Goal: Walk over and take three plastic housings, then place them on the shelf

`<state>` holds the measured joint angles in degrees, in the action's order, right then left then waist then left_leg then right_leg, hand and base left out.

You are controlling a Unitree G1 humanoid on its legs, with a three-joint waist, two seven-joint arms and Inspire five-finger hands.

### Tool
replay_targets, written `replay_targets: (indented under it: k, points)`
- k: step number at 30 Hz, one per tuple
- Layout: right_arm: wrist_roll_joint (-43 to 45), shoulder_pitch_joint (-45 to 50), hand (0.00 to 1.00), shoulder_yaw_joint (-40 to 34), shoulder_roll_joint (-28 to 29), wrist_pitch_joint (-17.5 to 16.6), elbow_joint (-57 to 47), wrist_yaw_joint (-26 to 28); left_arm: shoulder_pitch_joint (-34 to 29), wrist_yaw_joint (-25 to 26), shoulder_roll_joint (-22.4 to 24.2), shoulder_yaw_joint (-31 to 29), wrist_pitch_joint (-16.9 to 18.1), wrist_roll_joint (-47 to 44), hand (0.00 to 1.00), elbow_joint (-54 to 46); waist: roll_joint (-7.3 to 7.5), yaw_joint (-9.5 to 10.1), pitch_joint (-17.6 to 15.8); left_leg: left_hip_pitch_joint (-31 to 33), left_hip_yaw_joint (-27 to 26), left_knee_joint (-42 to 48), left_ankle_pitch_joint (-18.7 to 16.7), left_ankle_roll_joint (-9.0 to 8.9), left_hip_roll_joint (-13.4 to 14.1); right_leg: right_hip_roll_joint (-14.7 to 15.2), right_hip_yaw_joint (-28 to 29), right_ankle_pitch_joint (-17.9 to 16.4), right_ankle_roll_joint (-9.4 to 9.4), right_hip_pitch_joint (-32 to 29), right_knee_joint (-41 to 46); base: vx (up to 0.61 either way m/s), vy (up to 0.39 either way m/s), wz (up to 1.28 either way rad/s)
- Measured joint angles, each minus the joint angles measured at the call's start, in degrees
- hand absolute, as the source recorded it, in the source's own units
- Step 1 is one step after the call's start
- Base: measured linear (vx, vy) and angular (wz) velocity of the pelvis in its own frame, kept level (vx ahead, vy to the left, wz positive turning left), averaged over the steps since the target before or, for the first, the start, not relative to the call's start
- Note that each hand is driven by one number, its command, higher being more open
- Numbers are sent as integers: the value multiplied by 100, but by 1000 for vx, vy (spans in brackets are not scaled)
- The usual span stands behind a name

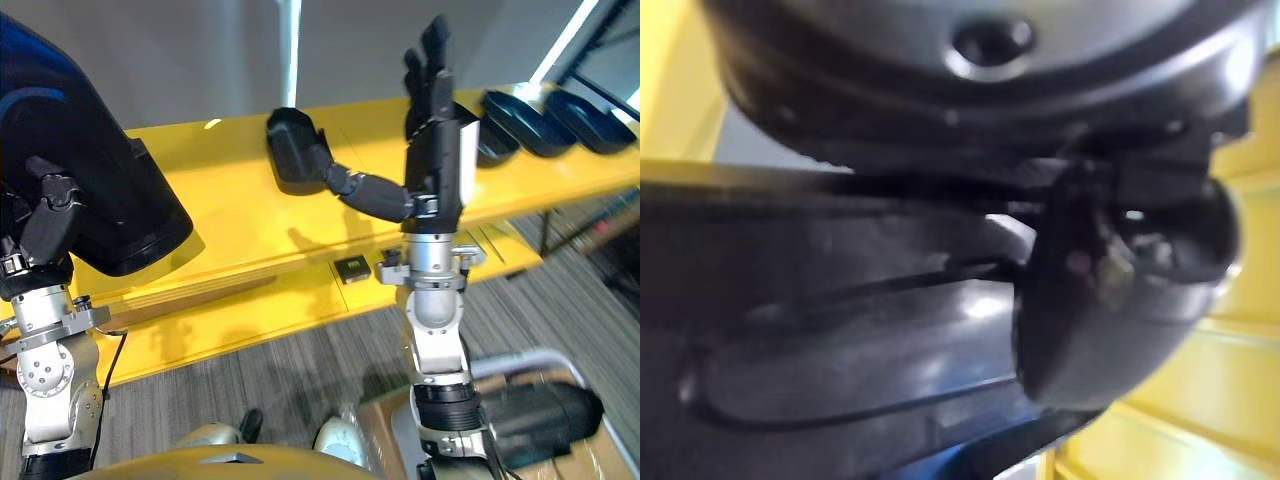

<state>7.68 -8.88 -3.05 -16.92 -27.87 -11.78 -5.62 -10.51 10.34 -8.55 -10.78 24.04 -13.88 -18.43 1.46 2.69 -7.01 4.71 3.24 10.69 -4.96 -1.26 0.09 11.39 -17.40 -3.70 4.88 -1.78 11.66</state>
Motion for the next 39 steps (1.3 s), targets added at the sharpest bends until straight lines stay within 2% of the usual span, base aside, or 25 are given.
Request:
replay_targets:
  k: [1,2,4,10,14,15,16,17,18,19,20,21,23,25,26,28,30,32,34,39]
  points:
    - [124,36,100,-83,-52,13,39,-8,-98,-102,55,52,-54,-19,0,12,-200,36,7,49,-583,117,-2,-150,410,-144,-210,13,-27,238,-206,185,-152,84]
    - [225,169,100,-163,-49,72,41,-21,-143,-186,133,156,-80,-20,0,14,-298,18,58,42,-1150,49,96,-213,571,-162,-460,12,-34,416,-351,222,-170,84]
    - [209,456,100,-307,94,185,41,-31,-138,-333,190,390,-69,-23,0,-38,-339,37,77,-222,-1385,-427,363,-174,514,-137,-655,10,-37,599,-456,218,-81,67]
    - [247,782,100,-313,416,234,38,88,-159,-289,197,817,-79,97,0,-67,-325,-11,72,-321,-1251,-588,461,-122,377,-46,-905,-4,-43,814,-519,108,3,26]
    - [449,987,100,-343,465,233,37,176,-397,-293,210,845,-79,170,0,-121,-295,-65,52,-242,-1190,-424,541,-141,248,109,-921,-78,-45,922,-502,20,33,25]
    - [451,1052,100,-393,478,230,38,191,-422,-299,209,830,-79,241,0,-124,-271,-75,34,-142,-1174,-215,529,-159,211,177,-910,-83,-38,946,-501,-19,59,10]
    - [470,1090,100,-433,520,230,46,232,-445,-322,184,745,-77,433,0,-145,-215,-75,-61,-27,-1215,56,337,-179,213,263,-847,-80,-35,995,-489,-47,70,-6]
    - [526,1088,100,-432,542,206,49,236,-494,-313,164,702,-77,602,0,-177,-332,-94,-46,-110,-1273,11,379,-239,359,254,-764,-95,-15,999,-446,-46,75,-28]
    - [591,1092,100,-422,539,181,52,243,-543,-305,164,674,-75,771,0,-201,-377,-89,-42,-182,-1268,-55,380,-284,430,258,-679,-125,31,983,-403,-49,113,-65]
    - [691,1101,100,-410,543,103,64,248,-600,-291,134,623,-69,1047,0,-226,-432,-55,-32,-379,-1304,-217,170,-301,391,342,-471,-189,137,905,-322,-31,194,-74]
    - [734,1123,100,-405,605,28,73,227,-571,-317,-4,594,-67,1195,0,-231,-430,-122,-32,-431,-1441,-261,119,-233,228,534,-366,-223,275,870,-256,-45,216,-61]
    - [729,1173,100,-395,613,-29,73,197,-566,-356,-82,594,-62,1202,0,-236,-415,-178,-33,-425,-1475,-257,57,-181,171,595,-353,-213,295,853,-251,-79,274,-38]
    - [634,1421,100,-301,704,-121,75,-7,-536,-471,-338,542,-56,1221,0,-240,-319,-290,-52,-402,-1694,-86,-129,50,3,828,-213,-214,292,738,-160,-80,256,-34]
    - [675,1635,100,-250,934,-123,78,-2,-454,-492,-489,454,-66,1208,0,-240,-248,-306,-40,-418,-1822,-77,-192,132,-82,936,-170,-201,261,608,4,-29,150,-32]
    - [699,1732,100,-179,1057,-123,112,36,-358,-506,-616,368,-70,1183,0,-247,-230,-311,-29,-427,-1893,-109,-187,149,-79,941,-147,-137,195,465,125,-9,102,-35]
    - [678,1707,100,-64,1091,-117,288,134,-120,-524,-853,280,-218,1145,0,-237,-227,-324,-31,-462,-1905,-251,-57,206,-20,882,-90,66,209,263,304,-1,43,-21]
    - [679,1705,100,-4,1089,-101,329,213,105,-566,-1052,303,-361,1028,0,-237,-213,-416,-21,-503,-1822,-472,110,162,63,725,19,183,109,226,308,21,-8,20]
    - [671,1669,100,28,1031,-101,288,263,358,-627,-1008,346,-526,705,0,-233,-142,-468,5,-400,-1682,-502,221,104,84,644,-53,196,111,307,119,59,-56,36]
    - [643,1605,100,8,950,4,285,231,551,-612,-793,582,-797,315,0,-221,-149,-468,4,-286,-1555,-614,375,47,128,557,-169,195,113,319,-45,39,-97,36]
    - [670,1561,100,4,782,227,284,296,873,-521,-454,1017,-1188,-695,0,145,-179,-490,5,-446,-1413,-1125,744,-45,181,428,-284,188,116,425,-155,-4,-63,21]
